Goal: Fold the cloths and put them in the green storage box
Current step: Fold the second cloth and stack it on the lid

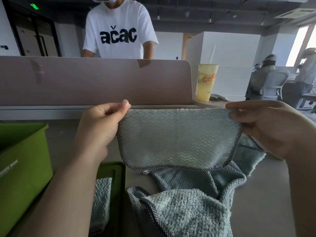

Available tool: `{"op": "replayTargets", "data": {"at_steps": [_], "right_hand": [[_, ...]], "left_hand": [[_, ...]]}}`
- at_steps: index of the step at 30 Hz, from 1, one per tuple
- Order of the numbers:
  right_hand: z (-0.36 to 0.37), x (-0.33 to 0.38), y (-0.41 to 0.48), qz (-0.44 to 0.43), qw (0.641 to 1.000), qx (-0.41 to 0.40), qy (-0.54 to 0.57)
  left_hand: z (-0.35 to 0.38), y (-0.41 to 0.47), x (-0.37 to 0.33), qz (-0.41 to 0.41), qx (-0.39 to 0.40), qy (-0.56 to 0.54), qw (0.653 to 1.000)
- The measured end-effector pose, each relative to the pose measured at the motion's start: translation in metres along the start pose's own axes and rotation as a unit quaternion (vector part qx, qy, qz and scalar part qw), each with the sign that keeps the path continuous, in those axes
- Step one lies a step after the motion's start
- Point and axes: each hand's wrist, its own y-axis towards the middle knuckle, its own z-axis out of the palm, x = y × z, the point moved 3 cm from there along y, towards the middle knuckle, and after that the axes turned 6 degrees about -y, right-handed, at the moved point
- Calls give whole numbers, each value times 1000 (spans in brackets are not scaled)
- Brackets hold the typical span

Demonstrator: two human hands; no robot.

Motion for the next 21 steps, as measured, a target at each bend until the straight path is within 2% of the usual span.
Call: {"op": "replayTargets", "data": {"at_steps": [5,8,13,21], "right_hand": [[1,-2,1,-46,989,-7,-138],[0,1,-2,-75,981,-23,-175],[-1,2,-3,-79,983,-45,-160],[-3,4,-6,-72,986,-45,-140]], "left_hand": [[0,1,-1,7,58,23,998],[-1,-1,-4,46,47,69,995],[-4,-1,-7,76,16,90,993],[-7,1,-7,77,3,53,996]]}}
